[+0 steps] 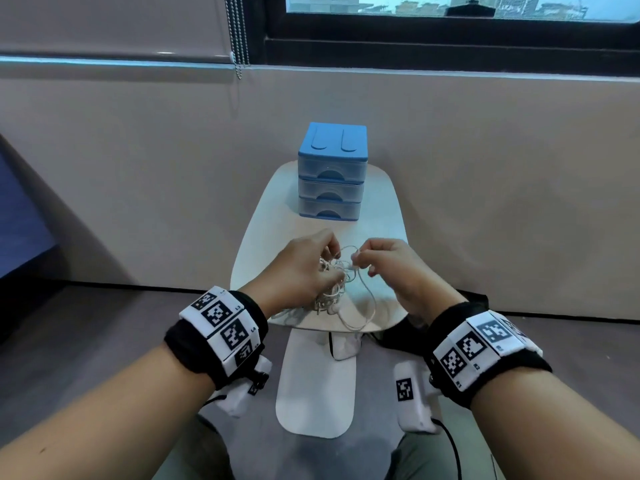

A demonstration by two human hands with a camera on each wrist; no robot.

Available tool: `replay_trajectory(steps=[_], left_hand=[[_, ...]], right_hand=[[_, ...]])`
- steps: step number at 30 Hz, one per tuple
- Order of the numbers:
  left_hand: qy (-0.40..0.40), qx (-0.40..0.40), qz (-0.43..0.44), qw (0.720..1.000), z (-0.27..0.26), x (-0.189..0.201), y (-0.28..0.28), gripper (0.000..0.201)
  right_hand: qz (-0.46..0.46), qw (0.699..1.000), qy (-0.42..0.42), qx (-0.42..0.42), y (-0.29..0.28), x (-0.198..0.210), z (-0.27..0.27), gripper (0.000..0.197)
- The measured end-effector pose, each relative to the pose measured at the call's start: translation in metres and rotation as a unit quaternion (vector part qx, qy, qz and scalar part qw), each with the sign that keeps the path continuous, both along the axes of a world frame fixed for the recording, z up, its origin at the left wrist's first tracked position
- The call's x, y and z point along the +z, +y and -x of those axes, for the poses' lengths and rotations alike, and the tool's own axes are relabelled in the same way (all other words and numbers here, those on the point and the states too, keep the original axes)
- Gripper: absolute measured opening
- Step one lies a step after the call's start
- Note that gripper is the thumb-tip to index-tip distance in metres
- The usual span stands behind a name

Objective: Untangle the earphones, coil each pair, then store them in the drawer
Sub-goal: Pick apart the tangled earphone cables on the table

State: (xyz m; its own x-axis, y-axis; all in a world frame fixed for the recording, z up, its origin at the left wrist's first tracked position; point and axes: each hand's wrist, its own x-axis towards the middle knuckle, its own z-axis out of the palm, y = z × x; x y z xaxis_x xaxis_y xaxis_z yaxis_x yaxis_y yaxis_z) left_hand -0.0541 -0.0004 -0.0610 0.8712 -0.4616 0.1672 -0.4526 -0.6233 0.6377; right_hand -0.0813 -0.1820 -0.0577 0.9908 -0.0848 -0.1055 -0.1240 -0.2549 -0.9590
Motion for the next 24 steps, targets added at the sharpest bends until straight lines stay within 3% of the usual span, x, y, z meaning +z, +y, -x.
replay_trajectory(steps=[3,9,12,16,18,21,23,24], left_hand=[[0.0,-0.006,-0.031,0.999,0.002,-0.004,0.001,0.022],[0.0,-0.02,-0.044,0.999,0.005,-0.005,-0.004,0.042],[-0.017,-0.025,-0.047,0.998,0.006,-0.005,-0.004,0.052],[-0.011,-0.029,-0.009,0.999,0.008,0.004,0.0,0.059],[0.004,-0.026,0.01,1.0,0.008,0.011,0.004,0.049],[0.001,-0.005,0.023,1.0,0.006,0.016,0.008,0.029],[-0.011,0.012,0.017,1.0,0.007,0.015,0.01,0.019],[-0.021,0.015,0.011,1.0,0.007,0.014,0.01,0.018]], right_hand=[[-0.027,0.999,-0.027,-0.015,0.01,0.031,0.004,0.017],[-0.12,0.983,-0.135,-0.039,0.017,0.083,0.011,0.025],[-0.147,0.965,-0.205,-0.065,0.01,0.098,0.012,0.023],[-0.202,0.954,-0.21,-0.065,-0.002,0.1,0.012,0.029],[-0.14,0.968,-0.188,-0.09,-0.007,0.093,0.009,0.035],[0.062,0.989,-0.112,-0.074,-0.015,0.072,0.003,0.029],[0.221,0.974,-0.053,-0.009,-0.015,0.061,0.005,0.025],[0.307,0.951,-0.024,0.032,-0.013,0.056,0.007,0.024]])
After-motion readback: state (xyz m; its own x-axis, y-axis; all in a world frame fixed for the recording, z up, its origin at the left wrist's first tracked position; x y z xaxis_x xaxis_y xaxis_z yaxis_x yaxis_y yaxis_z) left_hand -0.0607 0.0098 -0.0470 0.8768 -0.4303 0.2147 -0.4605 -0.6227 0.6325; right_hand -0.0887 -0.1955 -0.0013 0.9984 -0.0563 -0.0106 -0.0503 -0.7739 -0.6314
